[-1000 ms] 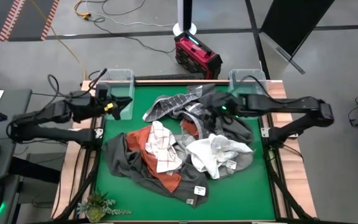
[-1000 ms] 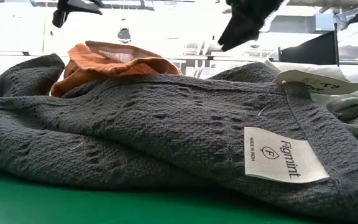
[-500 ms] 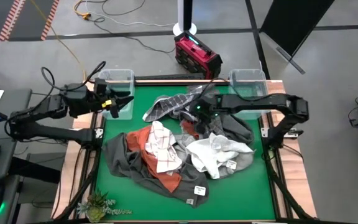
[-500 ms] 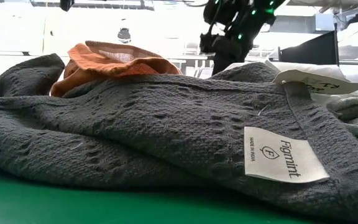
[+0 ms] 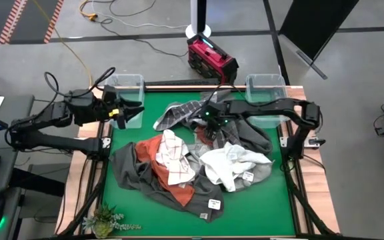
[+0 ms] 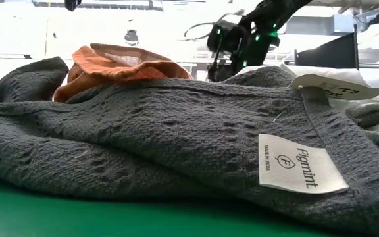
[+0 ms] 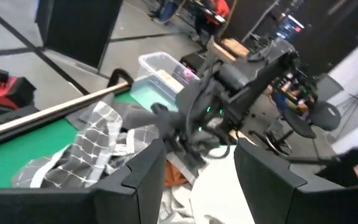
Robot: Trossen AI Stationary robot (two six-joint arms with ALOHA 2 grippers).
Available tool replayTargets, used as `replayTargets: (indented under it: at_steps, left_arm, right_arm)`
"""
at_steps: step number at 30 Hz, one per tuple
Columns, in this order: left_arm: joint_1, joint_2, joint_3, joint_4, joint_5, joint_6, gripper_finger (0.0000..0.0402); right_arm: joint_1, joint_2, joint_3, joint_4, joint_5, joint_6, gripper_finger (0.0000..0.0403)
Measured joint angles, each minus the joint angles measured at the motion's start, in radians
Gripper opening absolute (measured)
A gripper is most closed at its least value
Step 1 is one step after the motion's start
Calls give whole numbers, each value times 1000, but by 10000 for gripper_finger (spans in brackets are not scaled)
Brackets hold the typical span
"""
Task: Sort towels by color in basket
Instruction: Put the gray patterned towel into the right transparent bin
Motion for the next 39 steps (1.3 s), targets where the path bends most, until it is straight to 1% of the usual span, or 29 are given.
replayTargets:
  at_steps: [3,5,9,11,13,17,21,24,26,28,29,30,33,35,37,39]
  left_arm:
    - [0,0,0,1,16,30,180]
    - [0,0,0,5,2,48,180]
    - [0,8,-1,13,-80,99,180]
    - [0,23,-1,39,-118,129,180]
    - [4,40,-1,81,-143,174,180]
    - [28,102,-1,200,-150,271,180]
    - [55,171,-2,283,-162,354,180]
    - [89,217,-2,323,-157,368,180]
    - [120,241,-2,332,-124,352,180]
    - [163,260,-2,333,-63,318,180]
    - [185,269,-2,337,-33,306,180]
    - [206,275,-2,346,1,297,180]
    - [259,291,-2,385,84,313,180]
    - [288,297,-2,424,138,330,180]
    - [310,299,-2,466,188,344,180]
    - [328,299,-2,506,217,348,180]
  right_arm:
    - [1,-70,30,-18,2,61,26]
    - [1,-123,46,-22,5,90,19]
    - [2,-229,81,-20,27,151,19]
    - [3,-278,101,-20,28,147,19]
    - [2,-323,125,-19,28,108,19]
    - [-17,-401,181,-22,28,-13,19]
    - [-75,-464,223,-10,32,-87,19]
    - [-119,-504,266,16,37,-113,19]
    - [-145,-537,317,21,73,-171,19]
    - [-167,-571,367,42,159,-245,19]
    - [-175,-588,385,71,198,-282,19]
    - [-180,-605,393,116,216,-322,19]
    - [-184,-652,392,301,236,-452,19]
    - [-182,-675,393,417,274,-517,19]
    - [-182,-696,393,485,289,-573,19]
    - [-183,-713,393,537,299,-621,24]
